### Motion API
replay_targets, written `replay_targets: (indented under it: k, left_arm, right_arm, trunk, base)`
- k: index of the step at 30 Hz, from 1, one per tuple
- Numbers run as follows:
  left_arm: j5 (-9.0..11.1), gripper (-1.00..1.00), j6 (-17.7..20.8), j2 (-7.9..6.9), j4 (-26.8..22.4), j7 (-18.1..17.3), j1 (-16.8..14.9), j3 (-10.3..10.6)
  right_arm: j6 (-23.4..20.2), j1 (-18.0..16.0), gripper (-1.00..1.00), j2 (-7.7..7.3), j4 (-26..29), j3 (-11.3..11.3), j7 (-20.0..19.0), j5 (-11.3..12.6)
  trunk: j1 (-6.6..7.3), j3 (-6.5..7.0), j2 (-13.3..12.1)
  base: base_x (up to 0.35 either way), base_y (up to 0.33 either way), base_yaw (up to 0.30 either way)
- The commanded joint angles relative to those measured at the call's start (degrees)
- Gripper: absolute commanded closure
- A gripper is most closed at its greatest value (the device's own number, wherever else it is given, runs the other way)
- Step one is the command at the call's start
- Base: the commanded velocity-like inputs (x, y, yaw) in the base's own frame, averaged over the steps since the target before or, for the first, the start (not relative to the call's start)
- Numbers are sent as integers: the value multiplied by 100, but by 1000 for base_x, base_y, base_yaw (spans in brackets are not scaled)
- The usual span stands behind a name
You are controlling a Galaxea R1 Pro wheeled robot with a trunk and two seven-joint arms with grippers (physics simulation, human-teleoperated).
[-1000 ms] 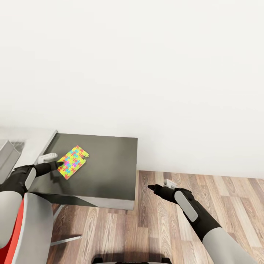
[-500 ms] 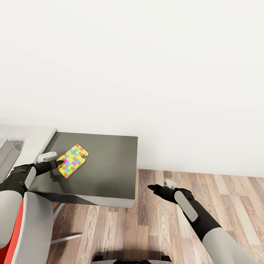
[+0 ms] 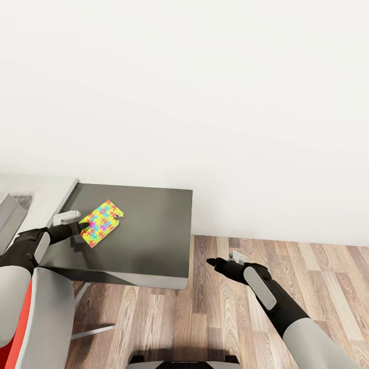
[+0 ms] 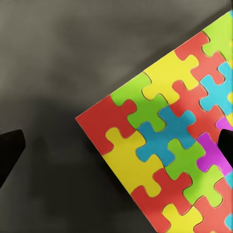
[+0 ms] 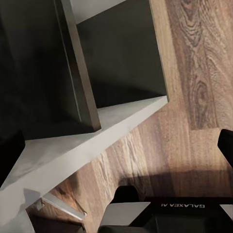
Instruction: Put all the toys in the child's room - the three board games (two on the bed and one on the table), the two jigsaw puzzles on the table, and the tennis ball on the table - inside the toy box on the table in the child's room.
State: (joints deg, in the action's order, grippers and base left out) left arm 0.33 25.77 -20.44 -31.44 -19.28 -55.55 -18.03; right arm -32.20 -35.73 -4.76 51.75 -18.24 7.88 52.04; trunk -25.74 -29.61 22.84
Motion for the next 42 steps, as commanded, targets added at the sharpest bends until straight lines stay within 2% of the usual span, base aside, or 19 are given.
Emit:
replay_targets:
  k: [1, 6, 13, 30, 35, 42]
  left_arm:
    - [2, -100, 51, 8, 157, -46, 0, -17]
    - [2, -100, 51, 11, 150, -125, 0, -16]
    - [-11, -100, 57, 6, 147, -704, 0, -1]
    - [2, -100, 51, 11, 138, -866, 0, -14]
    - [-4, -100, 51, 13, 138, -1257, 0, -16]
    - [-3, -100, 51, 23, 138, -1408, 0, -16]
  right_arm:
    - [-5, -4, -100, -7, 11, -22, 55, 61]
    - [-5, -4, -100, -7, 11, -22, 55, 61]
    - [-5, -4, -100, -7, 11, -22, 55, 61]
    - [-5, -4, -100, -7, 11, -22, 55, 61]
    - [-5, -4, -100, -7, 11, -22, 55, 61]
    - [-5, -4, -100, -7, 11, -22, 58, 61]
  trunk:
    - [-5, -9, 8]
    - [-5, -9, 8]
    - [-5, -9, 8]
    - [-5, -9, 8]
    - [-5, -9, 8]
    - [-5, -9, 8]
  base:
    - [0, 0, 0]
    - [0, 0, 0]
    - [0, 0, 0]
    - [-6, -24, 0]
    - [-67, -217, 0]
    - [-9, -175, 0]
